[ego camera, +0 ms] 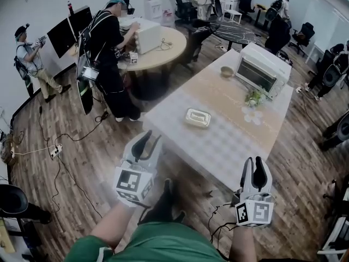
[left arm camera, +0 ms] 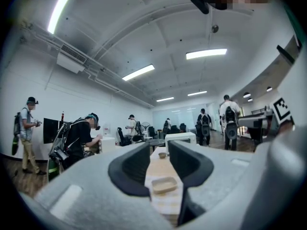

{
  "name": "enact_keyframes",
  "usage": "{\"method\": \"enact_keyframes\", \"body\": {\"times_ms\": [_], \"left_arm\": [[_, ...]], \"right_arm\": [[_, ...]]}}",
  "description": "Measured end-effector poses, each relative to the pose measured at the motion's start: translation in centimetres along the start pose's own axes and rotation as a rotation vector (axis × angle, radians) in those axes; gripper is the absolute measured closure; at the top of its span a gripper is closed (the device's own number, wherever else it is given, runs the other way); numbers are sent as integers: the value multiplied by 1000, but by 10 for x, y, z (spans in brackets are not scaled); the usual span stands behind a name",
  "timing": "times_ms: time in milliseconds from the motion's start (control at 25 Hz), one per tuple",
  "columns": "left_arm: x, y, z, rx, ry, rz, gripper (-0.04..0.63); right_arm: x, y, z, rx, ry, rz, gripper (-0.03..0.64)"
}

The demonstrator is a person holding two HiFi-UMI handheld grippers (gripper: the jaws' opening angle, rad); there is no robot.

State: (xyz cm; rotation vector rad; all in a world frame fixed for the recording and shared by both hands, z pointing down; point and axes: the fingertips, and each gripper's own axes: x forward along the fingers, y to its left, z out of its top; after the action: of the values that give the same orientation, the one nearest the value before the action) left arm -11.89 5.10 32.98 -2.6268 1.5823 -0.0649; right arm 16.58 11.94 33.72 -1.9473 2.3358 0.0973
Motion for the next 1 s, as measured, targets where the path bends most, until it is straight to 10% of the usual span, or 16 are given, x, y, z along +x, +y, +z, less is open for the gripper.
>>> {"method": "enact_keyframes", "body": {"times_ms": [1000], "left_arm": [[212,94,-44,-123,49,-99,471]], "right_arm": [[183,-39,-34,-37,91,-82,529]]}}
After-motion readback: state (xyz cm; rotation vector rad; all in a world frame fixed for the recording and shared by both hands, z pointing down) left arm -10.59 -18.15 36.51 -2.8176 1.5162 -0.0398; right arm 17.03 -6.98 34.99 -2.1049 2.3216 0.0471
